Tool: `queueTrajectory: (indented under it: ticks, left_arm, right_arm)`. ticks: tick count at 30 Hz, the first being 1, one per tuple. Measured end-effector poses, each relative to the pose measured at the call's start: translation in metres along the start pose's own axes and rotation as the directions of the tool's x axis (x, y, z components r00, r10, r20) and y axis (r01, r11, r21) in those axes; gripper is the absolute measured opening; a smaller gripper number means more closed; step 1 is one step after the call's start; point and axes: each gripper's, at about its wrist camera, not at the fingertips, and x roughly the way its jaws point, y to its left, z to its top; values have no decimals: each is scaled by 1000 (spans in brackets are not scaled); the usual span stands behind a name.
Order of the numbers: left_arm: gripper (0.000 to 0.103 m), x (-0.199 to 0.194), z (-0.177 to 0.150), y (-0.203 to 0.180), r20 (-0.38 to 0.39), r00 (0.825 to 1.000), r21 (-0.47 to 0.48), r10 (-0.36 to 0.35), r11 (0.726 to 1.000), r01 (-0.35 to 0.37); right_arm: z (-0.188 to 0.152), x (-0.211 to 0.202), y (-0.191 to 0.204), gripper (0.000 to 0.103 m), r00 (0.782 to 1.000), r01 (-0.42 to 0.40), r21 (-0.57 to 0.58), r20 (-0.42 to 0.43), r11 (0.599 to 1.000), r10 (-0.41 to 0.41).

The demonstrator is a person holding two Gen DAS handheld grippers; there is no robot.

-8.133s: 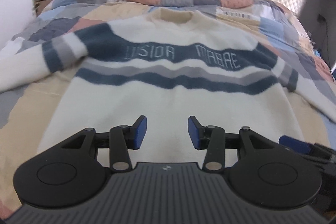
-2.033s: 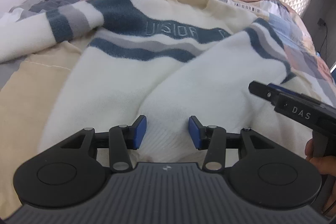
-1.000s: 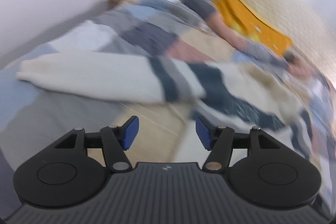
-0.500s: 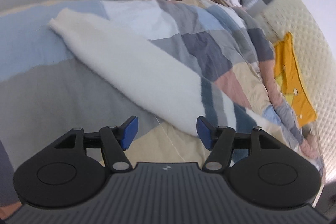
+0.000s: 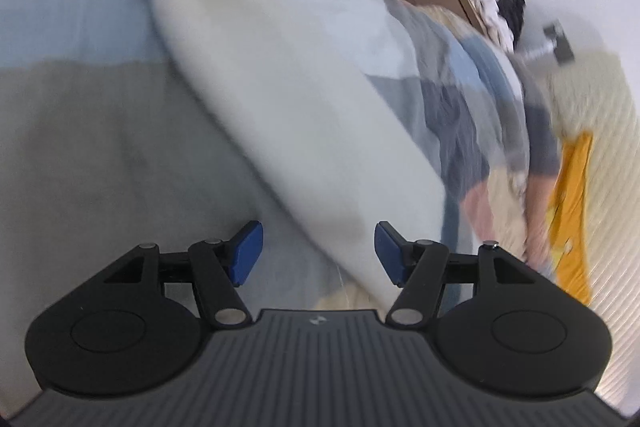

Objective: Fold large clothes
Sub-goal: 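Grasp the other sleeve cuff with the left gripper, then fold the sleeve across the sweater body with the left gripper and open it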

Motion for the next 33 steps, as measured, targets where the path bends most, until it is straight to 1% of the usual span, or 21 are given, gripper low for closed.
queueTrajectory:
  ticks: [3,5,6,8,11,14,15,17,18,19,20,22,23,24,26,28,30,33]
  left_arm:
    - [67,11,7,9,-2,999,-17,-38,999,38]
    - [67,17,13,12,-6,998,-46,-62,997,61]
    - [67,19,17,14,3,997,-68,-80,994,80]
    - [67,23,24,14,12,994,-82,-112,990,112]
    - [66,27,29,16,48,989,-85,-138,986,142]
    - [66,28,32,17,85,986,-97,-146,983,154]
    - [63,29,34,16,92,986,-89,-139,985,147]
    - [38,30,37,12,87,991,-92,-106,989,114]
    - [30,29,40,12,97,990,-91,-107,989,115]
    - [16,28,42,11,112,989,-85,-101,990,111]
    - [13,25,44,8,131,988,-71,-87,993,97]
    - [12,18,46,-1,174,983,-13,-57,998,60]
    - [12,15,46,-10,195,980,33,-34,999,28]
    - [12,15,47,-19,196,981,72,-4,997,-11]
    - [12,13,48,-39,214,975,167,53,982,-91]
    - [11,6,47,-60,259,963,257,70,956,-138]
    - [11,-2,44,-86,304,949,356,87,913,-198]
    - [11,-26,29,-129,380,923,492,55,833,-252]
  right_arm:
    - [1,6,-9,56,1000,-4,29,-14,1000,5]
    - [0,9,-13,57,1000,-1,45,-31,999,2]
    - [0,11,-15,58,999,-11,68,-43,998,14]
    - [0,14,-16,58,998,-36,104,-56,994,42]
    - [2,18,-8,58,996,-53,92,-63,994,59]
    - [1,20,0,58,997,-41,52,-61,998,45]
    - [1,20,1,58,997,-40,42,-60,998,42]
    - [1,21,2,58,997,-36,34,-60,999,38]
    - [2,21,1,58,998,-36,33,-59,999,38]
    - [2,21,1,58,998,-35,36,-59,999,37]
    - [2,21,0,58,997,-37,40,-60,999,39]
    - [2,23,-2,58,997,-36,46,-65,998,39]
    - [1,23,-2,58,997,-34,48,-68,998,37]
    - [1,24,-2,58,997,-32,51,-73,998,35]
    - [1,24,-1,58,997,-28,47,-77,998,32]
    - [3,25,-1,58,997,-25,34,-76,999,27]
    - [5,27,-2,58,997,-14,27,-78,1000,16]
    - [8,27,-8,58,997,-4,46,-77,999,8]
